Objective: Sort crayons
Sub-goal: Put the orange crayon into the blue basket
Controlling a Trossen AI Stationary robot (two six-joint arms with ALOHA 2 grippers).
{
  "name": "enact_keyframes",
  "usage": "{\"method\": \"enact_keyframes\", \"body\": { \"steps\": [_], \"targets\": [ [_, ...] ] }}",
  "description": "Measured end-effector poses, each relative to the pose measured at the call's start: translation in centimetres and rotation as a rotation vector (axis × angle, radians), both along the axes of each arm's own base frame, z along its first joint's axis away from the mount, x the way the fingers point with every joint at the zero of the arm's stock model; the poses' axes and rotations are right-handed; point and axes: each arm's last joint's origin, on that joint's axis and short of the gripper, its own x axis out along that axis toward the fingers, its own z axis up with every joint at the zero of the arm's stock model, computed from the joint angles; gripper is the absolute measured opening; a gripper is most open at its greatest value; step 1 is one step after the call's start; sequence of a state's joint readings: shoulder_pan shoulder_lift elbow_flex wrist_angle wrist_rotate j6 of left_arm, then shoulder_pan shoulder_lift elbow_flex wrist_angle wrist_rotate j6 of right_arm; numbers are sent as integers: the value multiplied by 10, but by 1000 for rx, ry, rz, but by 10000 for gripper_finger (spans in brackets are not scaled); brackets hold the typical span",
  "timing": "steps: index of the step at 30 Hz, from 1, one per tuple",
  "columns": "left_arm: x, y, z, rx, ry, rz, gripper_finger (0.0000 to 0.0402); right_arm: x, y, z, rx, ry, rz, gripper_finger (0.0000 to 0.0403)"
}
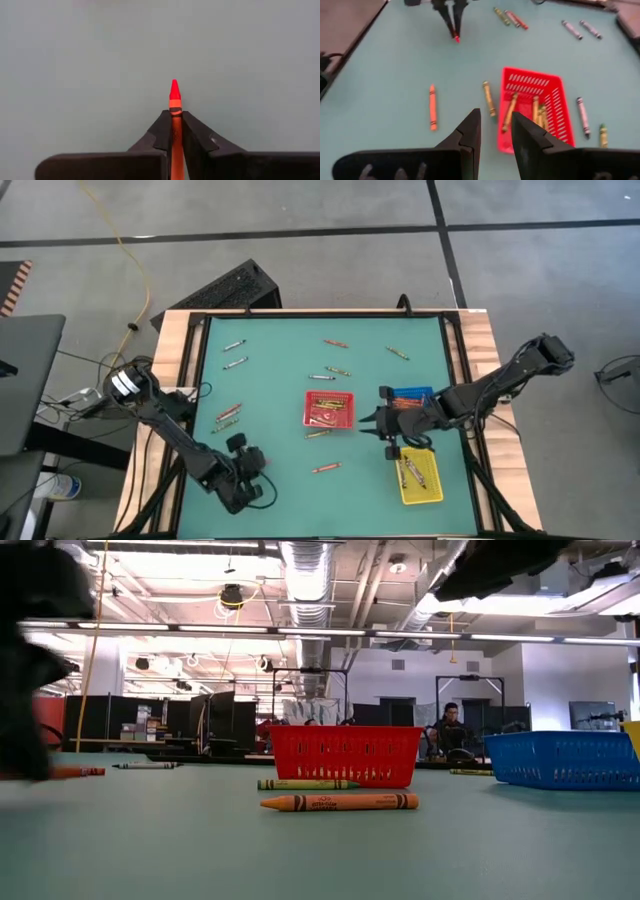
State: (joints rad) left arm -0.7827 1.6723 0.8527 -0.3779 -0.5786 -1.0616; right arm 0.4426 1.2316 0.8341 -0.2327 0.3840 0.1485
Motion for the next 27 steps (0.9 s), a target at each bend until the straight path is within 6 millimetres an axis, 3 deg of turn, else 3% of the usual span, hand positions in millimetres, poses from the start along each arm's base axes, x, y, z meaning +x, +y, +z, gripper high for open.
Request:
{"method": "enact_keyframes", "body": {
  "steps": [5,10,17,21,23,27],
  "targets": [
    [32,16,18,121,-201,-23,11,-9,16,-2,15,24,46,101],
    [75,45,35,192,-364,-83,11,-19,34,-1,-7,-3,91,101],
    [122,105,57,102,-633,-111,11,-30,52,1,-30,-40,139,101],
    [137,137,58,26,-691,-91,11,-41,65,3,-30,-50,206,101],
    [147,148,56,7,-689,-79,11,-46,71,4,-46,-61,253,101],
    [187,161,64,-4,-721,-113,10,-54,83,7,-86,-107,346,101]
  ]
}}
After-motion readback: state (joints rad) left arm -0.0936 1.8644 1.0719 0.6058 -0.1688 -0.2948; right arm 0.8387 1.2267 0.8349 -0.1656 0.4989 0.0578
